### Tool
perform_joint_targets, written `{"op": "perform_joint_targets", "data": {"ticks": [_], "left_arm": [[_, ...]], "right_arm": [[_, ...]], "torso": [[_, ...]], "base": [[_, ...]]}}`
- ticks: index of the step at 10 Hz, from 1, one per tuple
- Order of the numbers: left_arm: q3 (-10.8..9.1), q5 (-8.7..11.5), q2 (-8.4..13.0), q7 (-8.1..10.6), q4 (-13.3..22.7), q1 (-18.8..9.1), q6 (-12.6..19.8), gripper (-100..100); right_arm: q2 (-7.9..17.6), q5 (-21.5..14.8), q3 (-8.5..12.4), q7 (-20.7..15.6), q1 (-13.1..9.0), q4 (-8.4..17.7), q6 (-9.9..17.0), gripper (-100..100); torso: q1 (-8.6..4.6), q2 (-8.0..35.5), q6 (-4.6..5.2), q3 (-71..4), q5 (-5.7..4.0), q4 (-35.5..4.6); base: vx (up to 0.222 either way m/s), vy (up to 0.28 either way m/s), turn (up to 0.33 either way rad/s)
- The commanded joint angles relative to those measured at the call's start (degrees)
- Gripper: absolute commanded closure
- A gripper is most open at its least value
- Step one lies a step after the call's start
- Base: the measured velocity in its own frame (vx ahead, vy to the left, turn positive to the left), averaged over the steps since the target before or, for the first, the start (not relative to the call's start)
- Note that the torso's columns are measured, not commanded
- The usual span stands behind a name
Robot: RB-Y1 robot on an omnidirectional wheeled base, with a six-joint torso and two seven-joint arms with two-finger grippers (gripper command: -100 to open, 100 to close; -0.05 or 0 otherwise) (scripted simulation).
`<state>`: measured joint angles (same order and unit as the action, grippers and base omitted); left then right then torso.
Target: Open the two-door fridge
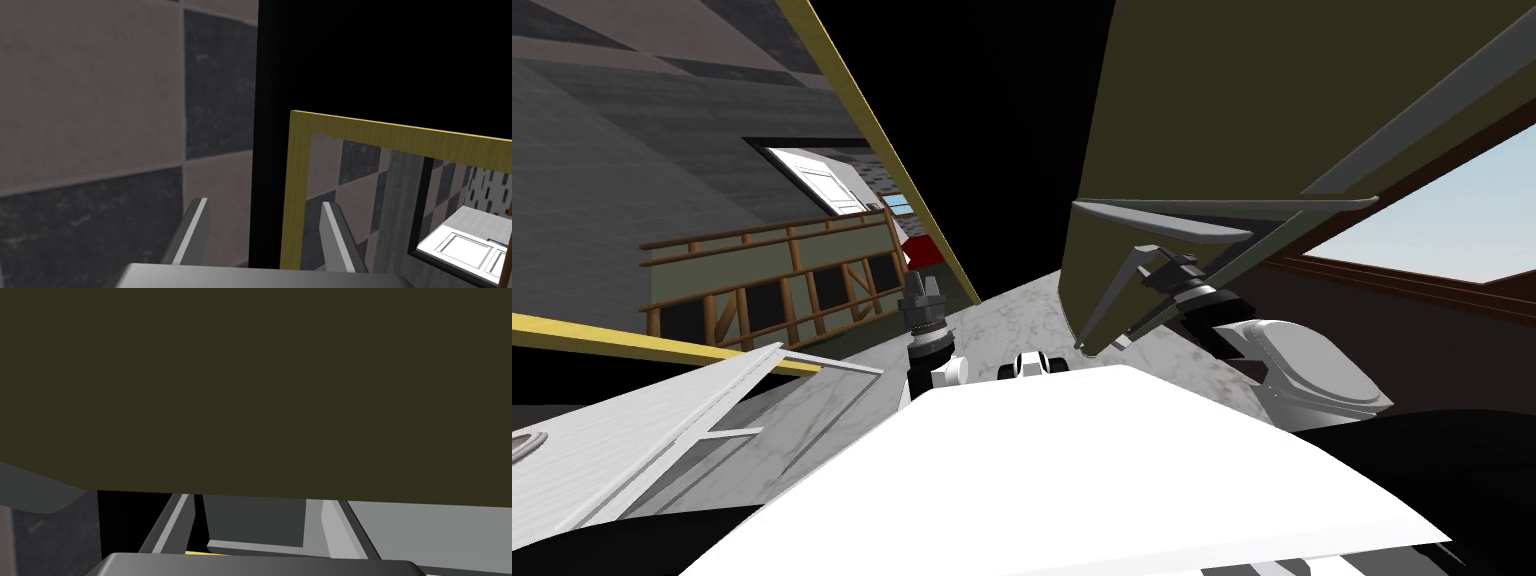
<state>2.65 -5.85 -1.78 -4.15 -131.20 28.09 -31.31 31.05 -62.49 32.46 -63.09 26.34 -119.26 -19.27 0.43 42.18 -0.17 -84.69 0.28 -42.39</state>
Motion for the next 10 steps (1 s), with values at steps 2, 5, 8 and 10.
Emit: {"op": "perform_joint_targets", "data": {"ticks": [2, 5, 8, 10], "left_arm": [[0.0, 0.0, 0.0, 0.0, 0.0, 0.0, 0.0, 0], [0.0, 0.0, 0.0, 0.0, 0.0, 0.0, 0.0, 0], [-0.02, 0.0, 0.0, 0.0, 0.0, 0.0, 0.0, 0], [-0.01, 0.0, 0.0, 0.0, 0.0, 0.0, 0.0, 0]], "right_arm": [[0.9, -0.1, 2.3, 1.0, 0.9, 0.6, 3.3, 100], [1.2, -0.2, 3.5, 1.5, 1.5, 1.0, 5.0, 100], [1.3, -0.5, 3.9, 1.8, 2.7, 1.8, 6.7, 100], [1.4, -0.5, 4.5, 1.9, 3.0, 2.3, 7.6, 100]], "torso": [[0.13, 0.0, -0.05, 0.0, 0.15, -0.1], [-0.16, 0.1, -0.2, 0.0, 0.24, -0.2], [-0.26, 0.6, 0.12, 0.3, 0.11, -0.2], [0.27, 0.3, 0.2, 0.2, 0.0, 0.0]], "base": [[0.145, 0.376, -0.072], [0.084, 0.305, -0.034], [0.062, 0.196, -0.021], [0.142, 0.263, -0.042]]}}
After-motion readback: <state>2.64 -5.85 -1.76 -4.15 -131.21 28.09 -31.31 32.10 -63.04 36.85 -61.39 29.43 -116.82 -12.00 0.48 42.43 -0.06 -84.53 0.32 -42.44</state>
